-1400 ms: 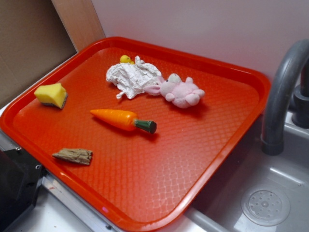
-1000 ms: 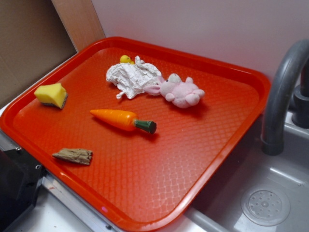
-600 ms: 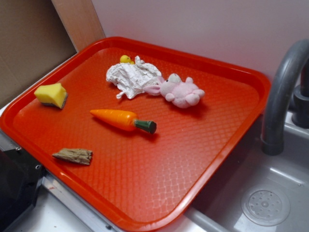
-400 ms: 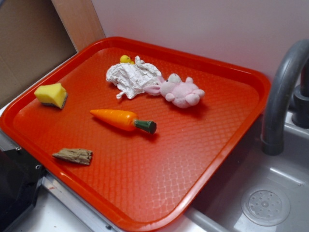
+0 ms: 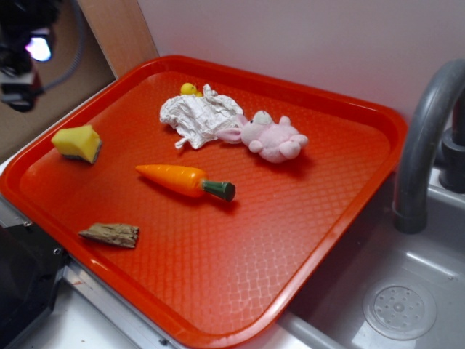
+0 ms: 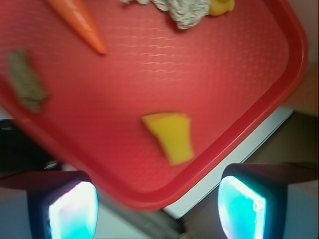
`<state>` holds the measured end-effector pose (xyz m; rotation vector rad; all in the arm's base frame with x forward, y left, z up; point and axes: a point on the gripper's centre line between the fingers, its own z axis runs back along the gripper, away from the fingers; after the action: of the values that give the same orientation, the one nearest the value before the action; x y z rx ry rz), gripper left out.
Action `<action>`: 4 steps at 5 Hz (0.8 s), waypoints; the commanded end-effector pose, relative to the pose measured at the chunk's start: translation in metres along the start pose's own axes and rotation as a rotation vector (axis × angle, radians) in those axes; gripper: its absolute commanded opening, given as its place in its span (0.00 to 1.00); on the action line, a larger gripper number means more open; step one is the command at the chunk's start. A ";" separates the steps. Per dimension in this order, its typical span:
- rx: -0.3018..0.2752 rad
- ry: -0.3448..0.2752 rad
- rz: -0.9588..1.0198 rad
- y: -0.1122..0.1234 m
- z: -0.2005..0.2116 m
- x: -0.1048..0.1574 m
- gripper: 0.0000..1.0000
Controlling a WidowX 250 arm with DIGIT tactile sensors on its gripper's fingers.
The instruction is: Grab the green sponge.
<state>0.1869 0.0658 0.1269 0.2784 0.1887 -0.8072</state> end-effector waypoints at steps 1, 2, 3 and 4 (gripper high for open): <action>0.040 0.084 -0.120 0.005 -0.048 0.009 1.00; 0.018 0.100 -0.078 0.001 -0.065 -0.005 1.00; -0.033 0.141 -0.076 -0.002 -0.088 -0.011 1.00; -0.042 0.169 -0.078 0.008 -0.104 -0.010 1.00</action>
<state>0.1807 0.1054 0.0281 0.3003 0.3828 -0.8857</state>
